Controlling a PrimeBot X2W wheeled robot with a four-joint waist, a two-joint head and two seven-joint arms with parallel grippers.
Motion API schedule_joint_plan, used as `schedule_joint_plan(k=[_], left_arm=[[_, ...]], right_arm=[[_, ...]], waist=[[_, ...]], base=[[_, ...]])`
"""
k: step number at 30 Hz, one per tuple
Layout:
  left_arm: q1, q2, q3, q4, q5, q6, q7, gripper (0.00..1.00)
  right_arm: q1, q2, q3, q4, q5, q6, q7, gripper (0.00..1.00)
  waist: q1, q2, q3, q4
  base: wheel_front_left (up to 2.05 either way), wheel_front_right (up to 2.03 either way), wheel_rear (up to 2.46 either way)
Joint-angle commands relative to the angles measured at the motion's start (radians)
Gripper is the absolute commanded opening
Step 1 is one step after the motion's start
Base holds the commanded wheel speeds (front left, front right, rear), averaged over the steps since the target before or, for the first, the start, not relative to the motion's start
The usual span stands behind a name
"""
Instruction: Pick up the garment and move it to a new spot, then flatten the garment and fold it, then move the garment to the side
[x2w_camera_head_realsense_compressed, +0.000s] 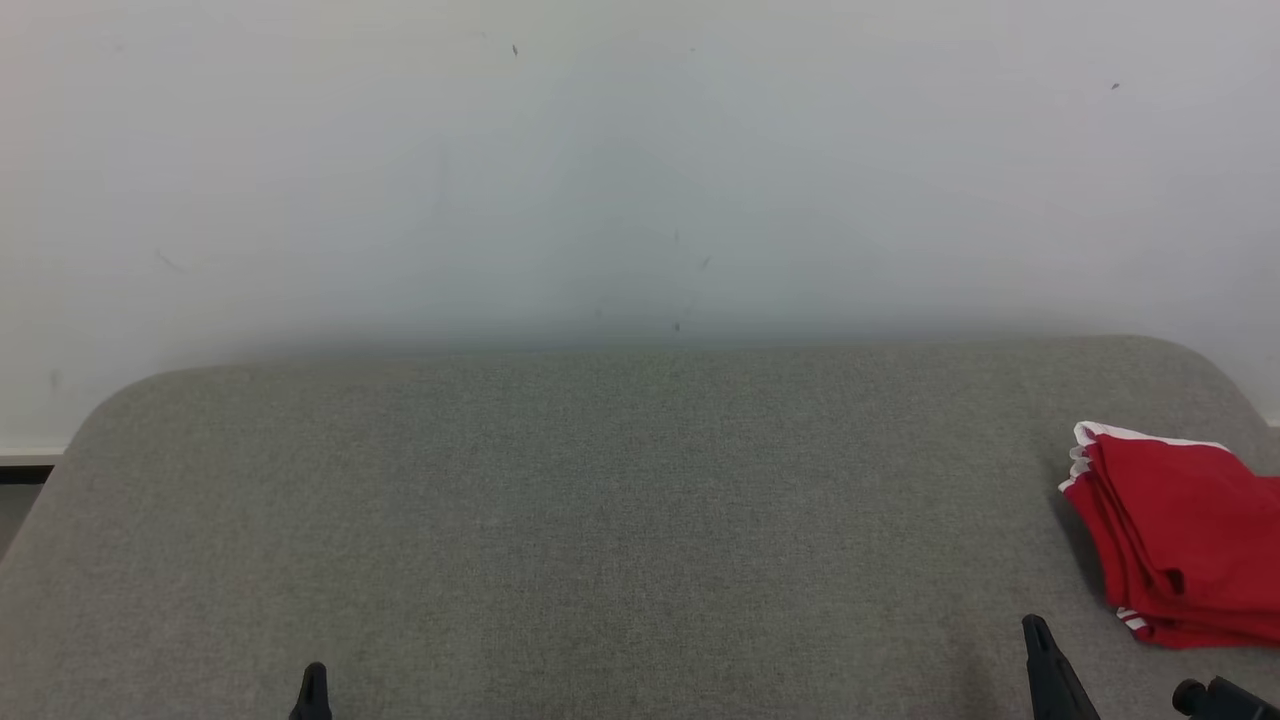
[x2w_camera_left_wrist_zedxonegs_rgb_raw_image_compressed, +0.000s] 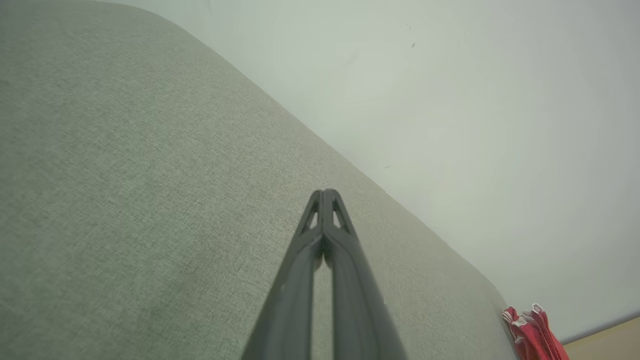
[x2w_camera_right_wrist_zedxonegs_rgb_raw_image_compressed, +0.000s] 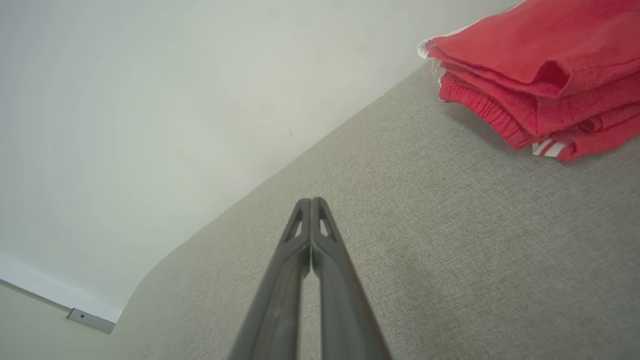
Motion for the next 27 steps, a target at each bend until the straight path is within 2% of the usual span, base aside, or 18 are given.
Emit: schedule_joint_plan(k=[1, 27], left_arm=[[-0.035, 0.001, 0.005, -0.010, -0.038, 0.001, 0.007, 0.00], [-0.120, 0.000, 0.013, 0.012, -0.346, 0.007, 0.091, 0.00]], right_arm=[[-0.027, -0.001, -0.008, -0.011, 0.038, 0.000, 0.006, 0.00], [-0.080, -0.002, -0.055, -0.002, 0.378, -0.001, 0.065, 0.00]], waist=[[0.0000, -0.0001, 0.002, 0.000], [0.0000, -0.0001, 0.036, -0.004]], base=[[0.00, 0.00, 0.00], [0.00, 0.00, 0.00]])
